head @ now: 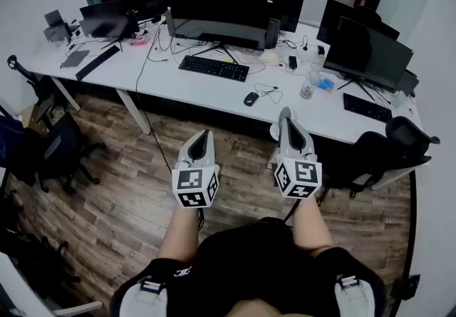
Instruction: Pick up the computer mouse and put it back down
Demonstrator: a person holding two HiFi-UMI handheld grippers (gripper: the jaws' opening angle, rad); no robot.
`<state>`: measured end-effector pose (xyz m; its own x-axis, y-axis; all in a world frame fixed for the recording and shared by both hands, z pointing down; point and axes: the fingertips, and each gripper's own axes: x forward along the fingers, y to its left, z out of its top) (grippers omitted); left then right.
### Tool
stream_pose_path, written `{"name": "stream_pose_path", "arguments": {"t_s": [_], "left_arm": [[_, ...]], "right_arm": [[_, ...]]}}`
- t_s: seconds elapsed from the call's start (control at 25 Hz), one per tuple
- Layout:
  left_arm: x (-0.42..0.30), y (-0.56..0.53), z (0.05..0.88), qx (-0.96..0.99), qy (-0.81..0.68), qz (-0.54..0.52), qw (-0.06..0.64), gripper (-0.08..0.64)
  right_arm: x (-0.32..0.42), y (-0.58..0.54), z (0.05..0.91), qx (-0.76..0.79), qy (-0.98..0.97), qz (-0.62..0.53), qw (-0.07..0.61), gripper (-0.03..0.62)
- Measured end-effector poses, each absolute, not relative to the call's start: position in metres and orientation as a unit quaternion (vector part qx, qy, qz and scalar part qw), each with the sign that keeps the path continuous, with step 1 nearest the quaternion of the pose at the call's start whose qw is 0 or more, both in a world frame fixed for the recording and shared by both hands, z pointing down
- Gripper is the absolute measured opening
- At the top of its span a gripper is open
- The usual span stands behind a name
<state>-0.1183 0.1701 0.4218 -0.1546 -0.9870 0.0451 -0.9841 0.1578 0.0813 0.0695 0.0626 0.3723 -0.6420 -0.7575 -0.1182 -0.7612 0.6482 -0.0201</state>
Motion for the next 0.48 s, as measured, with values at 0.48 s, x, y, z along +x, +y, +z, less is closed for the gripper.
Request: {"name": "stream_pose_path", "arguments": {"t_s": [0.48], "left_arm": [[-0.151,0.147,0.429,0.653,-0.756,-0.014,0.047,0.049]], "right_arm": [[0.047,0.034,0.375,-0.434,0.899,0.015,0.059,-0.003]]}}
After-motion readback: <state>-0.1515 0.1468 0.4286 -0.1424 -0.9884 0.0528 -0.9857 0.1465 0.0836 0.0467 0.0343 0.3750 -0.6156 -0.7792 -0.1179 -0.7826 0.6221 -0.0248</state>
